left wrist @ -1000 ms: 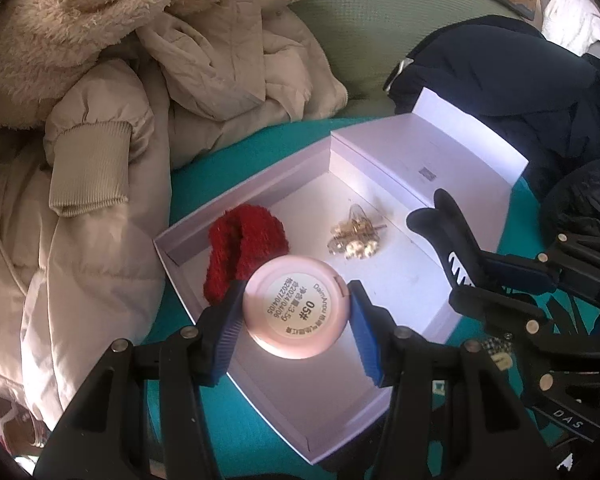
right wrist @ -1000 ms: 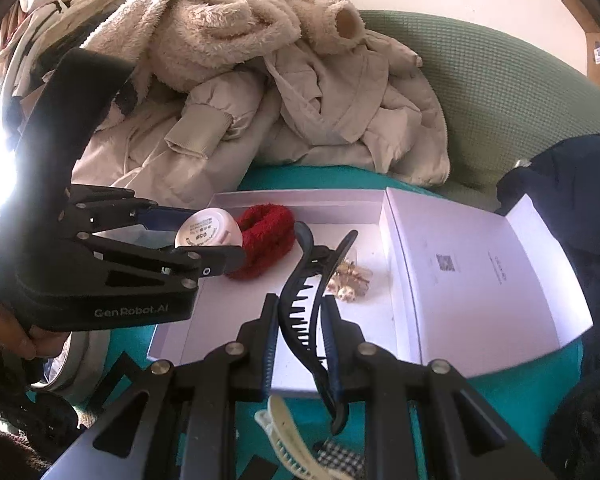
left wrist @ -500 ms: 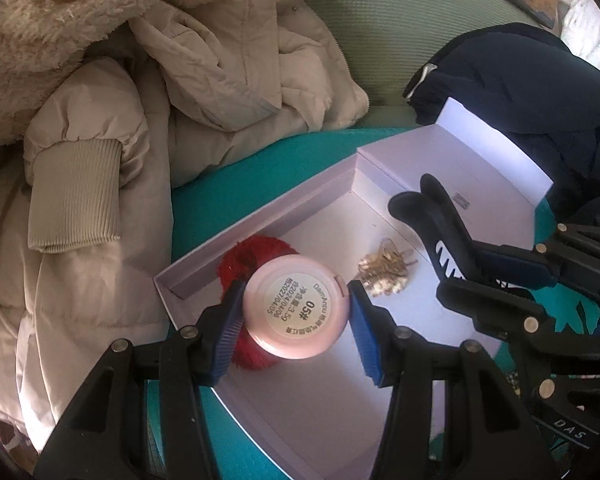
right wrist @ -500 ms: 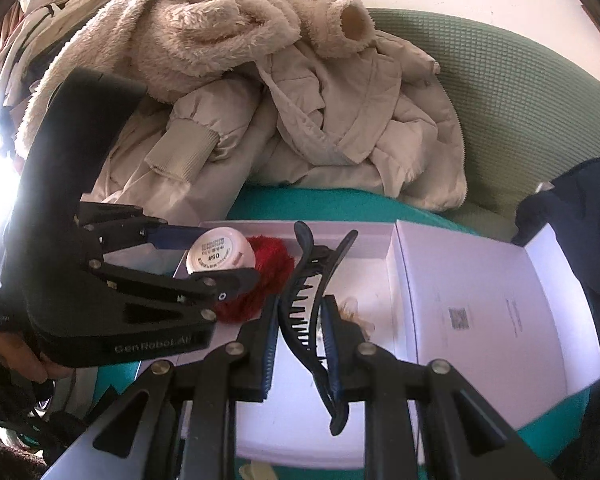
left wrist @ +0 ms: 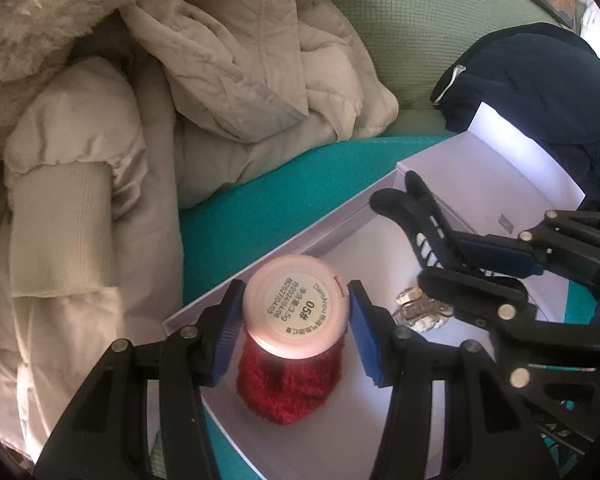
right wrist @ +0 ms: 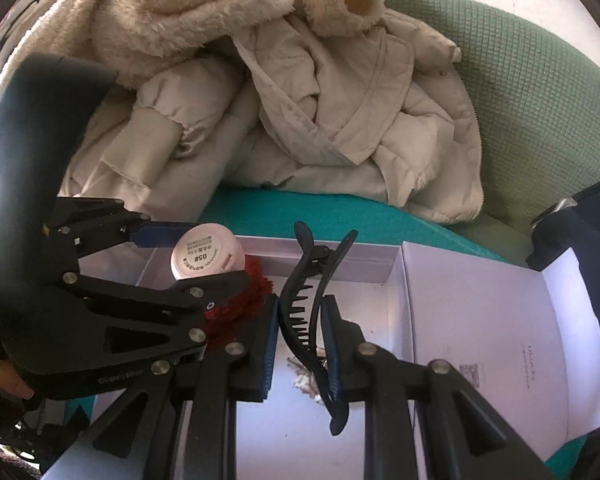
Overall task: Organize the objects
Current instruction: 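Set the compact on the red scrunchie with the left tool while the right tool drops the black clip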
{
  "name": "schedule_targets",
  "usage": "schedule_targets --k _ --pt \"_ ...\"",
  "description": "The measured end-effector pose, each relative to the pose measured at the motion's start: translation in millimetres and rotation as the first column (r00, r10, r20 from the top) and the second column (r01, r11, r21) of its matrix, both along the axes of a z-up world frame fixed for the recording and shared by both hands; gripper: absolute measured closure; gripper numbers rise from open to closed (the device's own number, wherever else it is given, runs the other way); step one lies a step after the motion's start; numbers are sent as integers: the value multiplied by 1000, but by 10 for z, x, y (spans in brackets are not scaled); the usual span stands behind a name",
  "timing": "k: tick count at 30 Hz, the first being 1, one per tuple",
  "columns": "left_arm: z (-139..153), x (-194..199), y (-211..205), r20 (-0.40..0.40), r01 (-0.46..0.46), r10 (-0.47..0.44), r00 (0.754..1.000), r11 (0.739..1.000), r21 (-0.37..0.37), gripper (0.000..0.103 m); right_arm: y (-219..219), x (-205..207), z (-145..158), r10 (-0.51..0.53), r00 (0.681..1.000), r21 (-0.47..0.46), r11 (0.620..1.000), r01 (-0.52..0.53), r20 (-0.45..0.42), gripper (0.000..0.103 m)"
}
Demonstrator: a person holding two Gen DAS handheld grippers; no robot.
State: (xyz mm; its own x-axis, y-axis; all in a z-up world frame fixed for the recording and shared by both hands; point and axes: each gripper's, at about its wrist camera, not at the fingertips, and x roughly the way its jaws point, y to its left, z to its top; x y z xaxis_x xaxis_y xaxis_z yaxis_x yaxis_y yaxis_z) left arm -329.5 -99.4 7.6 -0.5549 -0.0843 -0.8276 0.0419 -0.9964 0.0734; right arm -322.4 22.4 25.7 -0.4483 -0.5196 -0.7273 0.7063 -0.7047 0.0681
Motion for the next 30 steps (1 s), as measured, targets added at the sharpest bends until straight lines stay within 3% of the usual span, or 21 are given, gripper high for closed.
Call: schedule_targets --k 17,25,30 --pt "-289 -150 22 67 -5 5 998 1000 -3 54 77 -290 -391 -53 993 48 998 48 102 83" --pt "-367 -164 41 81 -26 28 996 999 -27 53 77 -258 -384 -55 993 50 997 50 101 83" --pt "-360 -153 32 85 -42 42 996 999 -4 52 84 -238 -372 -61 994 71 996 55 93 81"
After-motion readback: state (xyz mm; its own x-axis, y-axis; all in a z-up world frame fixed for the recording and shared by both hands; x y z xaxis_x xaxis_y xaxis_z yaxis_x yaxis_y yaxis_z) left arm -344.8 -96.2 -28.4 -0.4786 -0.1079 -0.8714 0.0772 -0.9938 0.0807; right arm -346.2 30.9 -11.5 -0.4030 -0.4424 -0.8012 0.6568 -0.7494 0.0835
